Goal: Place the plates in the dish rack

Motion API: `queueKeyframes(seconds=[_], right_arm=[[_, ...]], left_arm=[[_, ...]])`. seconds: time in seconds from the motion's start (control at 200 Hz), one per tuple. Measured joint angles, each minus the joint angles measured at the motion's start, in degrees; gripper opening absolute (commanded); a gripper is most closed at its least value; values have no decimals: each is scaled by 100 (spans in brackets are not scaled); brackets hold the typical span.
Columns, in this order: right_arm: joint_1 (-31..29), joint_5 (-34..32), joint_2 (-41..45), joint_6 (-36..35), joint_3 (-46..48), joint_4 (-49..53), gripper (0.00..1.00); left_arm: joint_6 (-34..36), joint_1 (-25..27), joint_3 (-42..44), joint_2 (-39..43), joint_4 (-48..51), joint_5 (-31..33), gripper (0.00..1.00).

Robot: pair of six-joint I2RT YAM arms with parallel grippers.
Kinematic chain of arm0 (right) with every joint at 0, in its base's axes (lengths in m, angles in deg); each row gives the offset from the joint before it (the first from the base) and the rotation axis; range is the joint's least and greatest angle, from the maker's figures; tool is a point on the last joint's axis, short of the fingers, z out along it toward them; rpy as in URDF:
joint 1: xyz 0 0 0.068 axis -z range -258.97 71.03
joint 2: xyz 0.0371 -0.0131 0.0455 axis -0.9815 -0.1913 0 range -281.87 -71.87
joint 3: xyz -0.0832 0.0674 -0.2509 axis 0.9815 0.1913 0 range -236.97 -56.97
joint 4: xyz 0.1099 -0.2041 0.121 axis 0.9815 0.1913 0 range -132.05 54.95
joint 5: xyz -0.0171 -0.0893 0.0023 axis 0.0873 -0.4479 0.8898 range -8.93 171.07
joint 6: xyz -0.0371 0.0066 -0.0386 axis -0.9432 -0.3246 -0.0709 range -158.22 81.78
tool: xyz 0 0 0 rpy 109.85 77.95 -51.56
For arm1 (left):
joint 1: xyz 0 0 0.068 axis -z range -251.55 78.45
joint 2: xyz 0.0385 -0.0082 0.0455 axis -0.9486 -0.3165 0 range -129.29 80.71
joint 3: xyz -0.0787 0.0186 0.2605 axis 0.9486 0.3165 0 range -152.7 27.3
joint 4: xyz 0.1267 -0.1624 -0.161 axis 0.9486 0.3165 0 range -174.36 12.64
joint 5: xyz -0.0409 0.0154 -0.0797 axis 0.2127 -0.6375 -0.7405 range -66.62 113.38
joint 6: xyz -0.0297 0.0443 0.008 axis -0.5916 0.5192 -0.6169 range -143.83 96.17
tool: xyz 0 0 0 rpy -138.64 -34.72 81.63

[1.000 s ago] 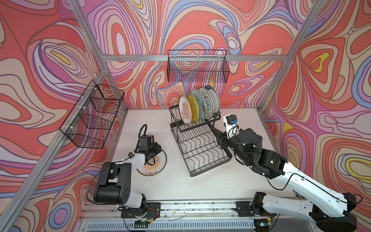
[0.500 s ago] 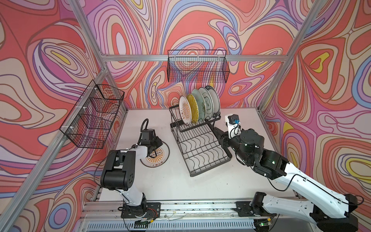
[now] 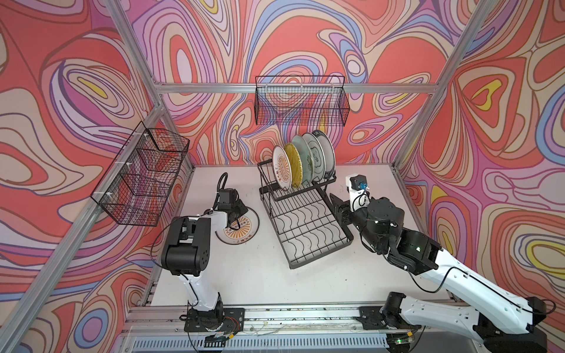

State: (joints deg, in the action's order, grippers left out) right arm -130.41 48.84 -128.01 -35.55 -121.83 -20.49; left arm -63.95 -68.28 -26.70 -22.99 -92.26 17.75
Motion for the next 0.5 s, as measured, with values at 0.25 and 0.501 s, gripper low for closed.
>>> queueKeyframes(seconds=[0.25, 0.501], right_arm=[[0, -26, 142, 44, 122, 2, 61], [0, -81, 210, 66, 129, 2, 61]], left_arm=[[-46, -66, -634, -420, 278, -15, 48], [-52, -256, -1305, -831, 588, -129, 48]])
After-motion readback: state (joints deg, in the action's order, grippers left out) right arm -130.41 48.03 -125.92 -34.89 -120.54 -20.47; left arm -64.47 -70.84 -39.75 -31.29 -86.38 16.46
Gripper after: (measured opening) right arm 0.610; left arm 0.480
